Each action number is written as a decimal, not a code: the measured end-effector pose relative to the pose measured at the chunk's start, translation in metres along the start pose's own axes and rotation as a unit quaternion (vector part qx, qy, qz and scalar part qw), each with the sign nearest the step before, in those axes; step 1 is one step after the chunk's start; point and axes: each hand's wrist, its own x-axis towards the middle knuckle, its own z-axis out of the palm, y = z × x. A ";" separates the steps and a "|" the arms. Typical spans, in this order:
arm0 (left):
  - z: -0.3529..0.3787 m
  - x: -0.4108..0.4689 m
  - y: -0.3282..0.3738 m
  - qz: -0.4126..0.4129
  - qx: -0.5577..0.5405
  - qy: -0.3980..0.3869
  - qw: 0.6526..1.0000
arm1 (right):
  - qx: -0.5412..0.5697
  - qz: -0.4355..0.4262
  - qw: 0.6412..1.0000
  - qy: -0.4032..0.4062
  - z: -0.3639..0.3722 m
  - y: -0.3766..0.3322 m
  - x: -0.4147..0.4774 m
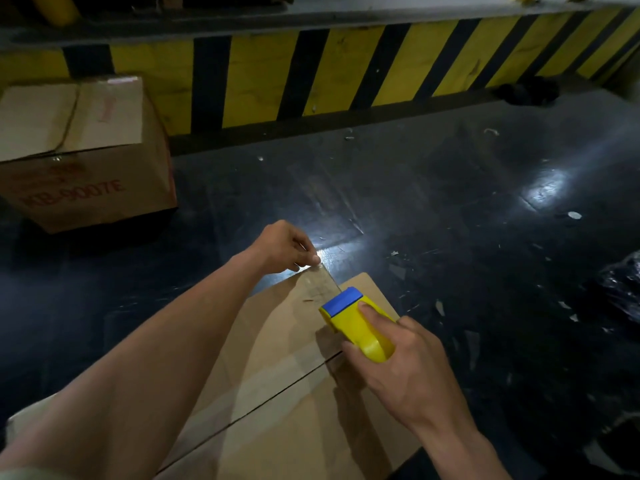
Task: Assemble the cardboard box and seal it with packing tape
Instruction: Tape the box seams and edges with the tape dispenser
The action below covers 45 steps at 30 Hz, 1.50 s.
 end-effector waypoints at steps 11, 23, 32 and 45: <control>0.010 0.002 -0.013 -0.007 -0.033 -0.005 0.999 | -0.020 0.003 1.000 -0.018 0.000 -0.003 0.005; 0.009 0.006 -0.017 -0.016 -0.025 -0.004 1.000 | -0.044 -0.003 0.998 -0.038 -0.001 -0.006 0.010; 0.009 0.005 -0.011 -0.017 -0.007 0.000 1.000 | -0.038 0.005 0.998 -0.041 -0.001 -0.005 0.013; 0.008 0.008 -0.004 -0.025 0.015 -0.016 0.999 | -0.034 0.011 0.998 -0.043 -0.003 -0.007 0.016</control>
